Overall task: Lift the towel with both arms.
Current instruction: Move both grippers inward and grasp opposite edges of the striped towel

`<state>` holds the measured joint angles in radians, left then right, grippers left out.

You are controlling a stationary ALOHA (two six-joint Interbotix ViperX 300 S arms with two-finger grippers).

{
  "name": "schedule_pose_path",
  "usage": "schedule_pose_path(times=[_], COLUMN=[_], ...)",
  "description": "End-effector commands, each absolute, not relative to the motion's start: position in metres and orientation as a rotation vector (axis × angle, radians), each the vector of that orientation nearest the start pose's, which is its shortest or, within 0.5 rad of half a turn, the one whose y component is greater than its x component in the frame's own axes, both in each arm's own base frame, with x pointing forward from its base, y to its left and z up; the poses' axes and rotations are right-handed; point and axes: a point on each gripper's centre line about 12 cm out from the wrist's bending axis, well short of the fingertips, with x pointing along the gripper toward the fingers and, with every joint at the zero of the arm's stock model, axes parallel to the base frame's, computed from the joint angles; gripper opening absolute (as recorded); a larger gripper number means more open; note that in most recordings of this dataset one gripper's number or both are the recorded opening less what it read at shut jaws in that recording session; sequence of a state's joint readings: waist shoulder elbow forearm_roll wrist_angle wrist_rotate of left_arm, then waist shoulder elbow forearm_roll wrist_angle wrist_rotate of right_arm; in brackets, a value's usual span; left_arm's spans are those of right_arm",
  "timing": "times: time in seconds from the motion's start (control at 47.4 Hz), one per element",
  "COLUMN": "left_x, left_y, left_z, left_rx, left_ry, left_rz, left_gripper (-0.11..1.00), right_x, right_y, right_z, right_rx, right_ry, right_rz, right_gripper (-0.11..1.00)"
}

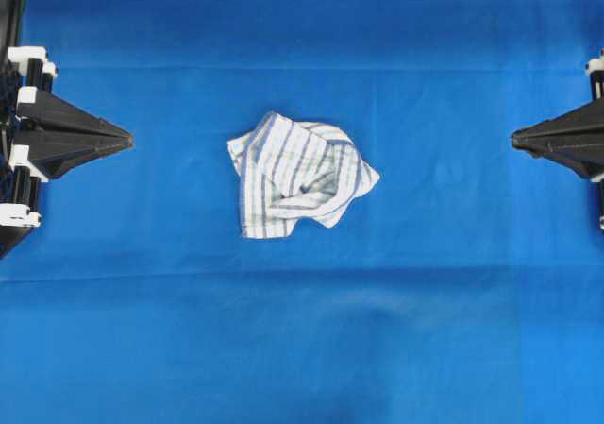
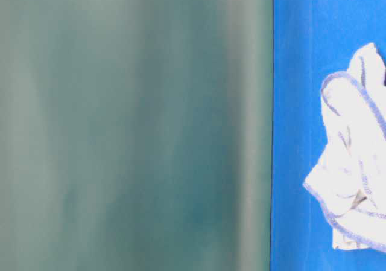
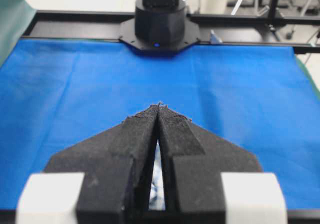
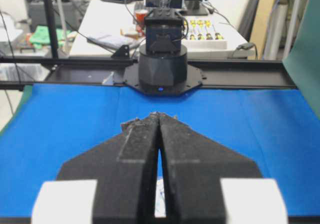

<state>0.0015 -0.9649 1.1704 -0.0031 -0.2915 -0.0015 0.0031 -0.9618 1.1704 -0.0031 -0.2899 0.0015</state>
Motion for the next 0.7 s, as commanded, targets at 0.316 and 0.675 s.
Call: schedule_pose_path(times=[0.316, 0.675], left_x=[0.232, 0.283], left_y=[0.001, 0.001], left_z=[0.288, 0.233], left_rx=[-0.014, -0.017], left_ry=[0.021, 0.272], left_rz=[0.006, 0.009], left_gripper=[0.00, 0.08], right_x=[0.246, 0.311], right_y=[0.001, 0.001], right_z=[0.296, 0.242], right_rx=[0.006, 0.009], right_ry=[0.140, 0.388], right_rz=[0.003, 0.002], right_gripper=[0.00, 0.01])
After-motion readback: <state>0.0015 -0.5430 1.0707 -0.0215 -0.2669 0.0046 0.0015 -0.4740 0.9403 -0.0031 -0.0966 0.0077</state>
